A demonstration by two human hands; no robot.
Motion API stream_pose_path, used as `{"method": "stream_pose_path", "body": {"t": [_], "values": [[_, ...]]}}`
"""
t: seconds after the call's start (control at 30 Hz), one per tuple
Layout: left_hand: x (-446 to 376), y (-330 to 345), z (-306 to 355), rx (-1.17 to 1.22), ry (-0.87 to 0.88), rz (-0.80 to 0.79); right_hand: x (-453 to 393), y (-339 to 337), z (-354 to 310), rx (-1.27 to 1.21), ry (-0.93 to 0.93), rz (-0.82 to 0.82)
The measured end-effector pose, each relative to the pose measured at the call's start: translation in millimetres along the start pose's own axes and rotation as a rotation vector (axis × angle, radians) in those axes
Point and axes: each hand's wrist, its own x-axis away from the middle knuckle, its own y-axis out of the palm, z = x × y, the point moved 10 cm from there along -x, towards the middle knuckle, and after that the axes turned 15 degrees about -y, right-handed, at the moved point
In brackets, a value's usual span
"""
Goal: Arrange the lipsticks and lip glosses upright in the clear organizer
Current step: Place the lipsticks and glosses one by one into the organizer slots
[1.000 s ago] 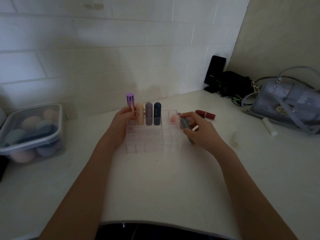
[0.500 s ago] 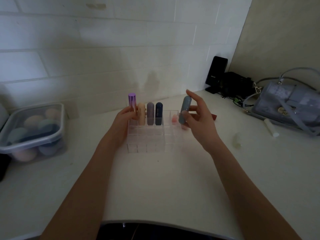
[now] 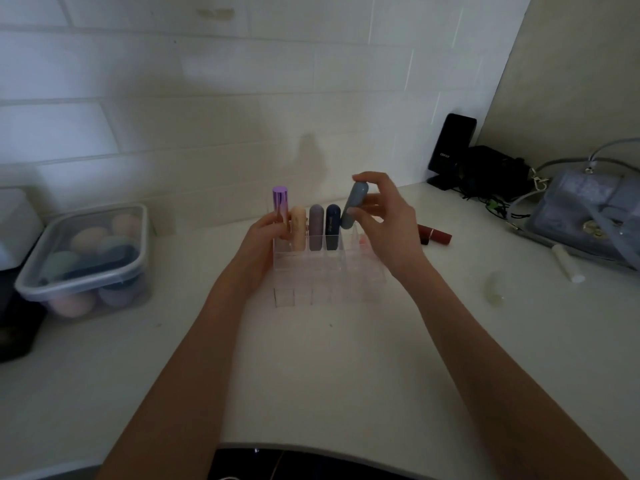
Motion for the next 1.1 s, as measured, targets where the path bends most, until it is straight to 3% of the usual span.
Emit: {"method": "stream_pose_path", "body": {"t": [0.13,0.43,0.6,0.7,0.77,0.83,0.93,1.1], "values": [[-1.1,-0.2,-0.6,0.006,-0.004,0.006,9.8,15.3,9.3,0.031,0.014,-0.115],[-2.8,-0.6,-1.7,-0.006,0.002,-0.007,12.0,15.2,20.9,-0.034,0.038,-0.08],[-2.9,-4.7,-3.4,-0.018,-0.014,0.029,17.2,11.5,19.1,-0.079,-0.004,-0.234],[-2.1,-8.7,-2.9,-0.02,-0.015,0.063,18.9,-43.4,41.8,-0.131,0.127,0.047],[-1.0,-12.0,-1.2,-0.03,-0.003,0.094,24.2,-72.2,58.6,0.08,0.189,0.088],[0.0,-13.9,-0.3,-0.038,0.0,0.107,31.2,-74.5,74.6,0.285,0.219,-0.049],[0.4,-11.5,-0.4,-0.047,0.002,0.075,39.0,-58.9,85.9,0.354,0.236,-0.197],[1.4,-7.8,-1.2,-0.04,-0.005,0.041,39.9,-59.5,91.2,0.527,0.245,-0.247]]}}
